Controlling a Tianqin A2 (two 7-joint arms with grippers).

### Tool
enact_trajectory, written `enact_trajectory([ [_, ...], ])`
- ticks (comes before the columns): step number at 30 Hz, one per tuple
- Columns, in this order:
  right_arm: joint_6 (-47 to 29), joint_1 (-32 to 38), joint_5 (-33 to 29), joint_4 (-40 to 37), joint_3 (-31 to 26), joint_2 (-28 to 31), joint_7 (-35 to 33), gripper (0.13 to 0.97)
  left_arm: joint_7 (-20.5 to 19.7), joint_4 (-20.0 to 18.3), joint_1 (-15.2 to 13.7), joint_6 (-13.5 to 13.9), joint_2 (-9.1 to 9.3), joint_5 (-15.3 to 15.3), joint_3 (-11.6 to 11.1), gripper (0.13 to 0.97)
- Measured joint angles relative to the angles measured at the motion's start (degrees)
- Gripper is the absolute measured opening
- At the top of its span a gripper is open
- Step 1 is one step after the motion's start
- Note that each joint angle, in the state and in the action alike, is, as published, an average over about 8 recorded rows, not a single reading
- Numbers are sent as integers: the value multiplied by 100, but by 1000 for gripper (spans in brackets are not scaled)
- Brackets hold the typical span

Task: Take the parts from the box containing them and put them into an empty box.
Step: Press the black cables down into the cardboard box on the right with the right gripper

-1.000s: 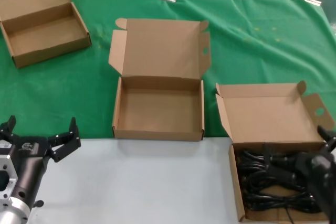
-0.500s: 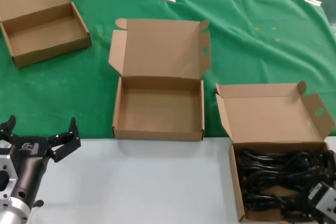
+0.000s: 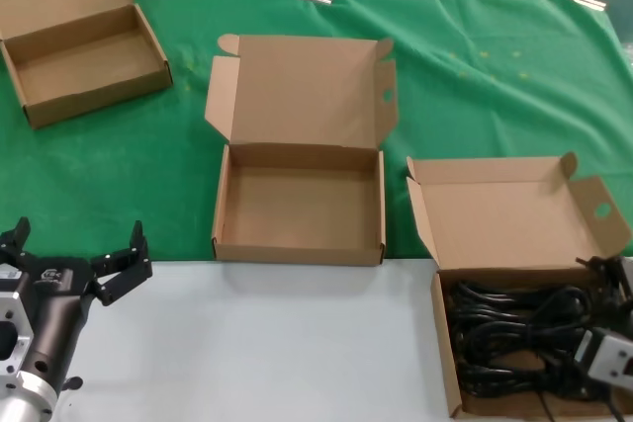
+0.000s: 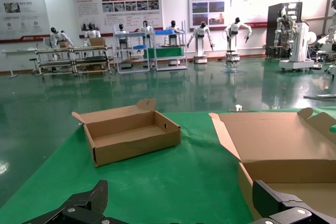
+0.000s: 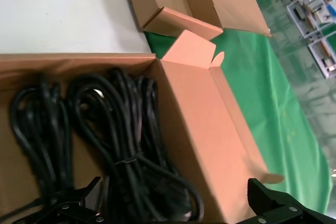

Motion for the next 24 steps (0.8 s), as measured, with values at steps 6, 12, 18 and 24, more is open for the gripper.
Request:
enact_trajectory([
  [6,-102,199,74,-224,-81,-132,-357,966,0,0,0,0,0,0,0,966],
  [12,-237,266,88,-421,-97,-250,-565,966,0,0,0,0,0,0,0,966],
  [18,-345,312,91,-552,-100,-350,-675,966,0,0,0,0,0,0,0,966],
  [24,-417,284,91,-670,-100,-499,-781,966,0,0,0,0,0,0,0,966],
])
